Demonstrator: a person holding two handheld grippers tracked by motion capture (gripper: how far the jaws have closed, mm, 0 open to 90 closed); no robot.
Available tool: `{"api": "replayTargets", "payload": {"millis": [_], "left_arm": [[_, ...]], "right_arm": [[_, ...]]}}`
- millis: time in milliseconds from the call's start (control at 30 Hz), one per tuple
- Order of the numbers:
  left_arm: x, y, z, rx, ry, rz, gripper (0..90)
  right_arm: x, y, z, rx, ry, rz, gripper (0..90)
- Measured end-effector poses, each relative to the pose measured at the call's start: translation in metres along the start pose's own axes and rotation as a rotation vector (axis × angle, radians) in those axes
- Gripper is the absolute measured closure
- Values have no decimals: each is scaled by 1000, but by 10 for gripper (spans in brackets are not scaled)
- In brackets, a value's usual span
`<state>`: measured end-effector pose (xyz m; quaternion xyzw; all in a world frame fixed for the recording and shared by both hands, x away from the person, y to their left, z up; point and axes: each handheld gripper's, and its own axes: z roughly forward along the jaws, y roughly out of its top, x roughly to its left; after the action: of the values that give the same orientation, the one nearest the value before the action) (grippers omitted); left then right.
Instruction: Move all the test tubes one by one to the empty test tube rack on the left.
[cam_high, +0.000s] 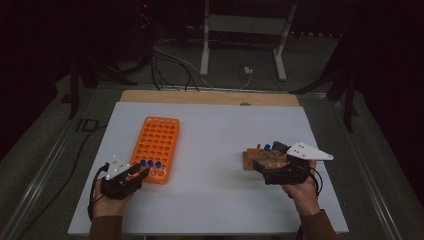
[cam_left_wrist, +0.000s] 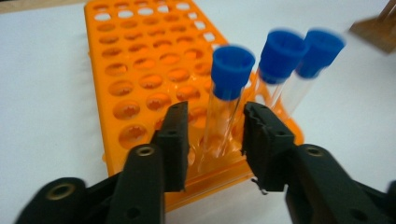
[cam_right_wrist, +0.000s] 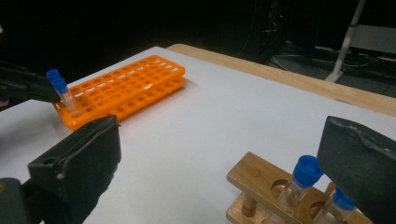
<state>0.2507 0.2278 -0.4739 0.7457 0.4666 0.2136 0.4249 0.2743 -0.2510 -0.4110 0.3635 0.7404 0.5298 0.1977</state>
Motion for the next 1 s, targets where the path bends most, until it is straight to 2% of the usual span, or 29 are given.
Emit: {"api": "replayTargets", "payload": {"millis": [100, 200, 367, 467, 533, 633, 700, 833, 1000], "left_arm": [[2, 1, -6, -57, -30, -23, 527], [1, 2, -11, -107, -47, -28, 450], [-3, 6, -14, -153, -53, -18, 353], [-6, 8, -14, -169, -42, -17, 278], [-8, 9, -13, -182, -42, -33, 247], [-9, 10, -10, -182, -34, -48, 172], [-11, 12, -10, -192, -21, -51, 141], [-13, 14, -10, -205, -18, -59, 22], [-13, 14, -11, -224, -10, -62, 4]], "right_arm": [[-1, 0, -1, -1, -2, 2, 1], [-2, 0, -1, -2, -4, 5, 1], [-5, -1, -2, -2, -11, 11, 1], [-7, -1, -2, -1, -17, 12, 1], [-8, -2, -1, 3, -22, 13, 1], [-11, -5, 1, 16, -46, 4, 1], [-14, -8, 2, 26, -62, 8, 1], [-22, -13, 5, 41, -84, 21, 2], [-30, -19, 6, 63, -110, 35, 9]]}}
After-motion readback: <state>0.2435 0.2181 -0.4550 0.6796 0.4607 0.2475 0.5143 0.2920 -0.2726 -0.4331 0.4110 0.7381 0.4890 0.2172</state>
